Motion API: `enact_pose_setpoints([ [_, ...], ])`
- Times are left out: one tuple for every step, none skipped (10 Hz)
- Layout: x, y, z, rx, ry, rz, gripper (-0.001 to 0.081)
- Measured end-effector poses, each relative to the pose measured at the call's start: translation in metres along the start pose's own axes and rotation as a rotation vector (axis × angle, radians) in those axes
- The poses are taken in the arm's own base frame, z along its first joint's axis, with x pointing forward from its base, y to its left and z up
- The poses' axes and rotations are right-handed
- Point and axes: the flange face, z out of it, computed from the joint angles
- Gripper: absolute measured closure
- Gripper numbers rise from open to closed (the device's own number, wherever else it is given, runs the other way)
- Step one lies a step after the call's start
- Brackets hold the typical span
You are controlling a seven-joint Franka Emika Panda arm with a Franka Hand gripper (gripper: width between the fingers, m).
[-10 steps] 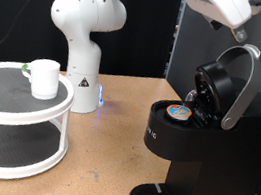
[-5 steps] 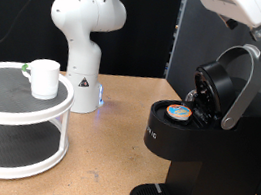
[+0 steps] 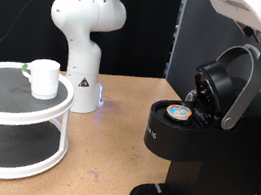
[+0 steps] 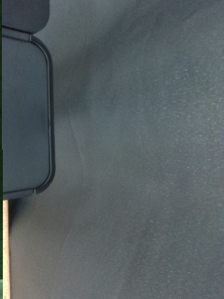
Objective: Make a cup of coffee with the keurig machine
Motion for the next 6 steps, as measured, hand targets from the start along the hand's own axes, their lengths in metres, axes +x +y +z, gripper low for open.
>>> enact_pose_setpoints([
  [0.001, 0.001, 0.005, -0.003, -0.003, 0.002, 0.0604],
  [0.001, 0.002, 0.009, -0.008, -0.004, 0.002, 0.0604],
  [0.002, 0.002, 0.013, -0.011, -0.005, 0.002, 0.0730],
  [0.002, 0.002, 0.016, -0.011, -0.008, 0.001, 0.0730],
  [0.003, 0.001, 0.018, -0.011, -0.010, -0.001, 0.0791],
  [0.003, 0.000, 0.020, -0.010, -0.011, -0.003, 0.0801],
])
